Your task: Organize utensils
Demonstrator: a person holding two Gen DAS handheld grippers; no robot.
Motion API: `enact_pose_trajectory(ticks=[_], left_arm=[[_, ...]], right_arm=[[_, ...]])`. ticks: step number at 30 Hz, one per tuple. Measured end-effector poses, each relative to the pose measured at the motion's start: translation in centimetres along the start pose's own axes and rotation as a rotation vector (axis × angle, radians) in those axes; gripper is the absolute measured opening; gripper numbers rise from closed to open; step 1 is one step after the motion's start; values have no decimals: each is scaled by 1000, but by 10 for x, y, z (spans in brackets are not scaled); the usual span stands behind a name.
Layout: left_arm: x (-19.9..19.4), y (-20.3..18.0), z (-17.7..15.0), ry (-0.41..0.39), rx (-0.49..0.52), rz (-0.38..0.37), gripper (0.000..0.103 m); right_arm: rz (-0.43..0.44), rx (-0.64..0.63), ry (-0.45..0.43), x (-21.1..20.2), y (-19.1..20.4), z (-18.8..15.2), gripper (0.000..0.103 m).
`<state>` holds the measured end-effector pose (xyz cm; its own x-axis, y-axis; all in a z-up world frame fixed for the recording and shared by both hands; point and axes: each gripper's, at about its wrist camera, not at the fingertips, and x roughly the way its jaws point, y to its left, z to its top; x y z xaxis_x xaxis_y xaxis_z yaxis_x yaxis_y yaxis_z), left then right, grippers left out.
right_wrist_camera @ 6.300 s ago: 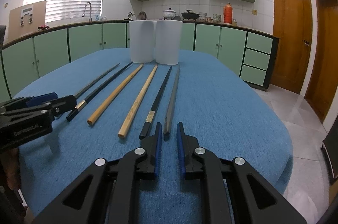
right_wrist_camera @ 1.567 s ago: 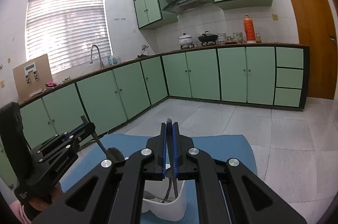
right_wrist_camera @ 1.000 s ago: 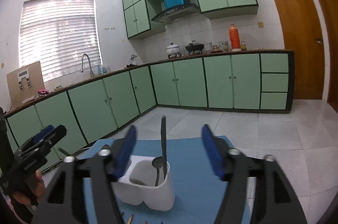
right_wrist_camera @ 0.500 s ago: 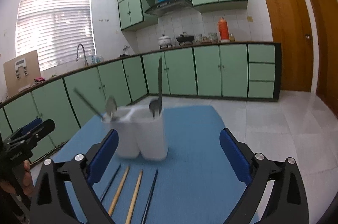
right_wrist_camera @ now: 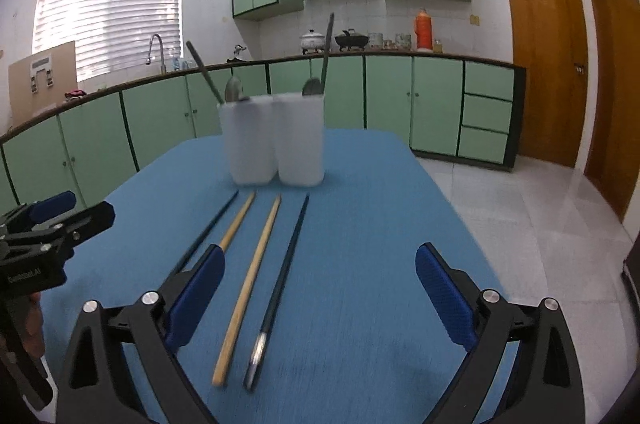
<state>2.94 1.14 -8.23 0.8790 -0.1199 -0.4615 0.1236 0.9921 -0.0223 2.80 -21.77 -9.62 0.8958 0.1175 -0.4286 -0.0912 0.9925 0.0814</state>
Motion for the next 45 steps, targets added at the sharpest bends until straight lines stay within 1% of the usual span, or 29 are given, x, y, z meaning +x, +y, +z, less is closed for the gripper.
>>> enact_pose_trajectory(ticks=[5,8,11,13,19,20,22,27,29,32,38,42,45], left_arm=[[-9,-3,-22,12,-14,5,96],[-10,-4,-31,21,-22,9,96],[-11,-5,-38,31,-27,11,96],[-12,-4,-42,37,-31,14,96],[-13,-4,-47,43,-37,23,96],[-13,-4,-47,44,-38,24,96],[-13,-5,-47,44,-37,24,96],[-14,-5,-48,43,-34,21,96],[-13,-6,-48,43,-36,20,96],[-12,-8,-48,47,-36,19,96],[-11,-12,-49,49,-33,16,96],[-10,-15,-49,53,-28,13,96],[-10,-17,-49,56,-25,11,96]], right_arm=[[-49,-2,-9,-8,3,-29,93],[-46,-13,1,-9,4,-38,88],[-47,-23,9,-10,8,-47,82],[-47,-29,13,-9,9,-52,74],[-23,-42,32,-8,16,-63,63],[-21,-49,33,-9,18,-64,62],[-24,-57,31,-9,20,-66,56],[-27,-54,41,-7,22,-70,45],[-29,-54,40,-6,23,-71,45],[-35,-67,37,-7,26,-72,41],[-28,-97,32,-8,34,-74,23],[-5,-110,34,-9,36,-74,10],[-2,-107,34,-9,35,-73,9]])
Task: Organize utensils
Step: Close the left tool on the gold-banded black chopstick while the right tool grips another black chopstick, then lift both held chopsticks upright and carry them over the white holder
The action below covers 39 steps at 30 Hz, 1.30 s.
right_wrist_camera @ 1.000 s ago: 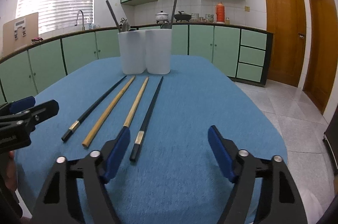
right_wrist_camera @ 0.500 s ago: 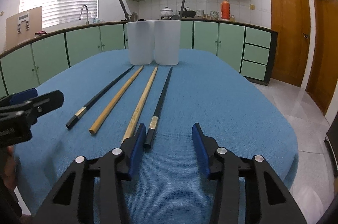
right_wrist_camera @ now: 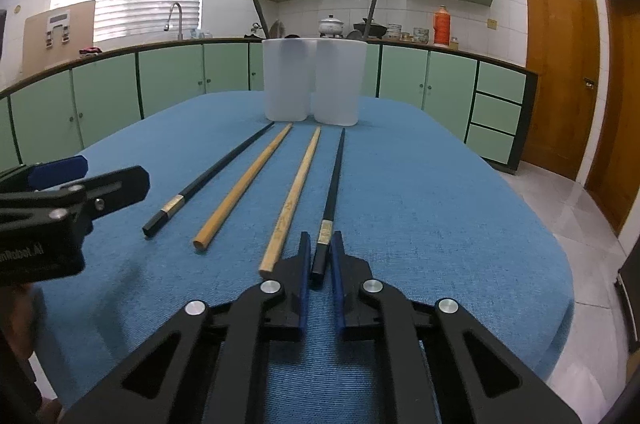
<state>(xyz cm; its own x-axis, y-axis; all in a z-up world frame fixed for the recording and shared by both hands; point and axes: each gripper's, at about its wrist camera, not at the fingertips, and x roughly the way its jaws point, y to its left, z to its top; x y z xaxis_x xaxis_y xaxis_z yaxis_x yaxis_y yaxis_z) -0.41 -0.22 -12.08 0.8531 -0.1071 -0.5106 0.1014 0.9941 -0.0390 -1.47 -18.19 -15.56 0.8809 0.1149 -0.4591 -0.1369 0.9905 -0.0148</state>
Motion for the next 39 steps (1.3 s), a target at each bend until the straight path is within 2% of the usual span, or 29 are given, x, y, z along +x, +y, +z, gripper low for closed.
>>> enact_pose_trajectory(ticks=[10,12,16,20,22,25,27,28,39], left_arm=[[4,-14,-2,20,43,15,93],[7,-18,-4,37,61,19,73],[15,-23,-7,70,66,14,63],[21,-29,-8,97,68,0,46],[22,-32,-9,95,66,-1,41],[24,-36,-10,92,71,-6,29],[24,-40,-10,91,74,-16,12],[24,-42,-11,89,77,-21,10],[12,-42,-6,43,88,6,6]], right_arm=[[-14,70,0,-5,-17,-1,7],[-14,71,-1,-5,-17,-1,7],[-12,74,-2,-6,-19,-2,7],[-13,82,-1,-7,-21,-3,7],[-12,87,-1,-7,-23,-4,7],[-10,95,-2,-7,-26,-4,7],[-10,100,-2,-8,-27,-5,7],[-11,102,-2,-8,-28,-5,7],[-25,85,-33,-15,-29,-1,7]])
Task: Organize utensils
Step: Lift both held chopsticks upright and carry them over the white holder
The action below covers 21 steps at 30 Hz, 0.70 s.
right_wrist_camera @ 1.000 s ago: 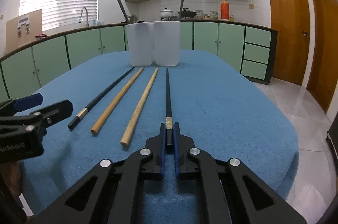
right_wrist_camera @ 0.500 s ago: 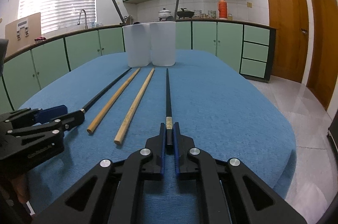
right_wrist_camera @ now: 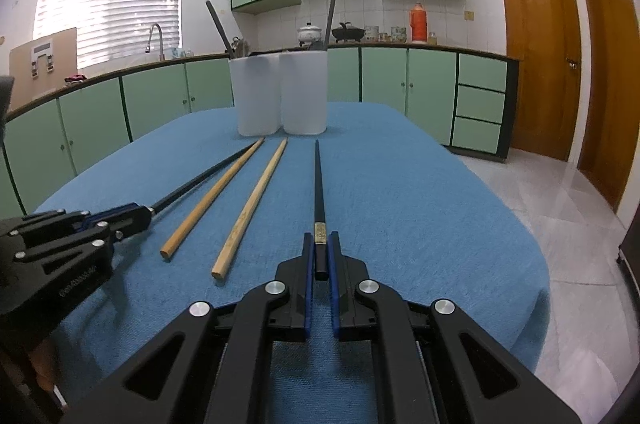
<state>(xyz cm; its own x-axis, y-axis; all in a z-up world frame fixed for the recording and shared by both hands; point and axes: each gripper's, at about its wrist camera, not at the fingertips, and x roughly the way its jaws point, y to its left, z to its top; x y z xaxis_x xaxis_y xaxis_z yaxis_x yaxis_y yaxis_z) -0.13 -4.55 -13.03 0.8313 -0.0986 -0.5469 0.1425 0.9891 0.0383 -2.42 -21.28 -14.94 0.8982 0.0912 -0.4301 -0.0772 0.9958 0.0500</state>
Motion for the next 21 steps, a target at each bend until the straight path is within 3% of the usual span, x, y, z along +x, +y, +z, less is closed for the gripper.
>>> enact_pose_trajectory(ticks=[9,14,21], left_arm=[[-42,7,29,-154,38,42,6],[-65,14,57,-250,54,45,6],[-80,23,93,-319,36,4,6]], right_arm=[[9,-30,-76,-19,-5,25,7],[28,-86,-145,-35,-6,56,7],[86,-105,-186,-47,-13,109,7]])
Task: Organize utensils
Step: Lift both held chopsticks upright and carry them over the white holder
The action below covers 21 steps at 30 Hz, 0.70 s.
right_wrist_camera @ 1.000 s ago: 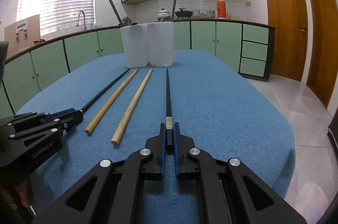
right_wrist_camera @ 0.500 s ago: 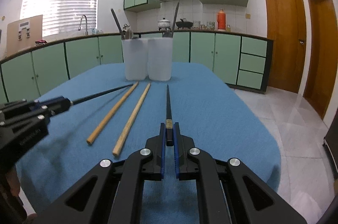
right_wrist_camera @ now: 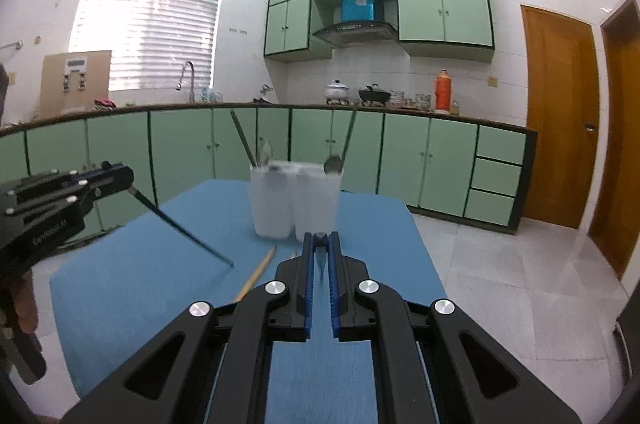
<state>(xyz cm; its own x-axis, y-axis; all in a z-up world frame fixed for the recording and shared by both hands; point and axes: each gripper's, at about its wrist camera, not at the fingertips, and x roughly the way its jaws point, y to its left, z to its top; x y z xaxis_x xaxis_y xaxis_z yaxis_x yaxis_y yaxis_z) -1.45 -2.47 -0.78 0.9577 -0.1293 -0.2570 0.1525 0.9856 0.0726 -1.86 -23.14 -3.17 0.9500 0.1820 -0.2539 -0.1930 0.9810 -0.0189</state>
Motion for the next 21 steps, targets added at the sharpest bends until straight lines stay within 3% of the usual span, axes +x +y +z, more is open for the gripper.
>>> enact_pose_trajectory(ticks=[7,21], left_arm=[[4,3,28,-37,-9,-32,6],[19,12,62,-69,-27,-77,6]], right_arm=[[84,52,37,14,-17,43,7],[152,3,66,35,-24,97,7]])
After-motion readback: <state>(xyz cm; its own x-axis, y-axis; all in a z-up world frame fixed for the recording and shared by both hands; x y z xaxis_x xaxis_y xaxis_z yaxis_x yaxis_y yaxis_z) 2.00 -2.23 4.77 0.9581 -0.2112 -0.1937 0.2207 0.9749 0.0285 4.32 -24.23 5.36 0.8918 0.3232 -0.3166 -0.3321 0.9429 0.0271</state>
